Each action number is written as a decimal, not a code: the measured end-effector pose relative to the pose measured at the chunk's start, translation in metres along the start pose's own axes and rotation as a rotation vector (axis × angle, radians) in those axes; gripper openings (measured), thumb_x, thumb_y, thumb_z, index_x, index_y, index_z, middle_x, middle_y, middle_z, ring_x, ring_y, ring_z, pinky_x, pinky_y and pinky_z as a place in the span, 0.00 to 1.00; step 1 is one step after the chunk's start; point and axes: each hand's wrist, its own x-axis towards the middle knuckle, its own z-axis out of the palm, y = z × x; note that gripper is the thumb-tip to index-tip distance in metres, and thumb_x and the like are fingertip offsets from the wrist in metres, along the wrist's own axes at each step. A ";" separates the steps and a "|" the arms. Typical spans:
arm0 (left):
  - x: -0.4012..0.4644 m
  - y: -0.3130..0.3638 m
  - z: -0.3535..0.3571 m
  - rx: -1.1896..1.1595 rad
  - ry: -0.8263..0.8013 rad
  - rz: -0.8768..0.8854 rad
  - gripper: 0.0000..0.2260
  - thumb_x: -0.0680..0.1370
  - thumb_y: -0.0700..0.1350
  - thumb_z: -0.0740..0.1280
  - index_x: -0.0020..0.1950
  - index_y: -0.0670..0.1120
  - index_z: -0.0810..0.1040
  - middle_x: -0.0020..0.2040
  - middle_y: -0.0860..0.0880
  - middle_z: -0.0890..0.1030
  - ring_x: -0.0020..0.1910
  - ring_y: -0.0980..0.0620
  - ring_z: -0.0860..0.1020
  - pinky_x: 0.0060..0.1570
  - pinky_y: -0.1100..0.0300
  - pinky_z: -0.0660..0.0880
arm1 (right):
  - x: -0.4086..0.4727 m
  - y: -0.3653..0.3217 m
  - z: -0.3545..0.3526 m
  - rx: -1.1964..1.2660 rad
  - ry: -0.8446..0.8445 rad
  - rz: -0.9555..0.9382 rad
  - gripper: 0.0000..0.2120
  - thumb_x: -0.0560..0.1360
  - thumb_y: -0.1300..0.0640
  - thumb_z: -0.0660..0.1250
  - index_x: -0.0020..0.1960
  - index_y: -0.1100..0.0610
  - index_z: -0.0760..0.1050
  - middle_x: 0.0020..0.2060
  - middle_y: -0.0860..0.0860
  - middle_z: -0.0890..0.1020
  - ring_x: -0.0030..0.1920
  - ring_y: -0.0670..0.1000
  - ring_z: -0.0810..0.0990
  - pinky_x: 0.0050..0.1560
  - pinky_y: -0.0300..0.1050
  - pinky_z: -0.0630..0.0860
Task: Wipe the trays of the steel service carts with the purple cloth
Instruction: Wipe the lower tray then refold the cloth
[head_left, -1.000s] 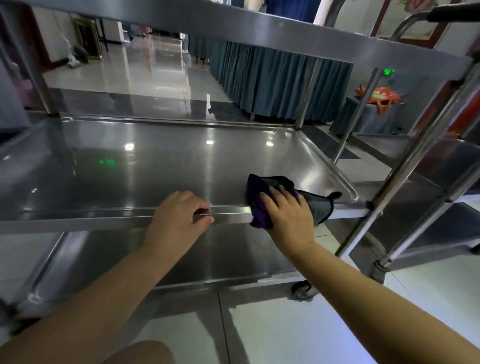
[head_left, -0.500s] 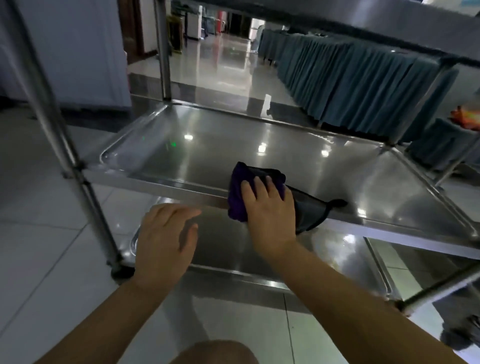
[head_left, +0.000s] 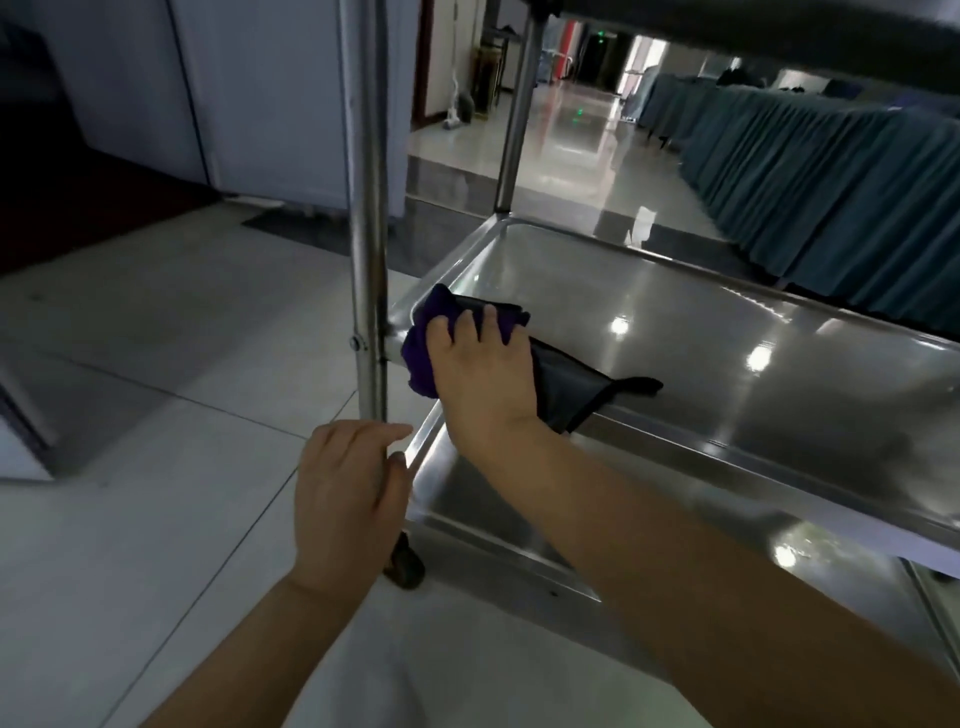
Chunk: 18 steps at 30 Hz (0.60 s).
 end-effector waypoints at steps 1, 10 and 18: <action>0.000 -0.004 0.001 -0.003 0.004 0.008 0.14 0.73 0.42 0.58 0.48 0.40 0.81 0.42 0.44 0.81 0.46 0.52 0.71 0.49 0.61 0.66 | 0.006 -0.007 0.000 -0.005 -0.032 -0.015 0.35 0.75 0.55 0.68 0.75 0.61 0.54 0.72 0.63 0.64 0.74 0.65 0.59 0.68 0.64 0.62; -0.008 -0.003 0.037 -0.081 -0.127 0.059 0.12 0.75 0.42 0.59 0.48 0.41 0.81 0.42 0.45 0.81 0.46 0.52 0.72 0.52 0.66 0.65 | -0.041 0.061 0.029 -0.019 0.137 -0.047 0.43 0.55 0.56 0.82 0.68 0.61 0.71 0.60 0.62 0.78 0.60 0.65 0.78 0.49 0.58 0.78; -0.034 0.074 0.121 -0.235 -0.409 0.258 0.11 0.75 0.41 0.61 0.48 0.42 0.82 0.42 0.47 0.80 0.44 0.51 0.72 0.47 0.63 0.67 | -0.152 0.194 0.051 -0.083 0.170 -0.042 0.39 0.66 0.55 0.78 0.71 0.60 0.63 0.65 0.64 0.74 0.63 0.65 0.76 0.53 0.58 0.77</action>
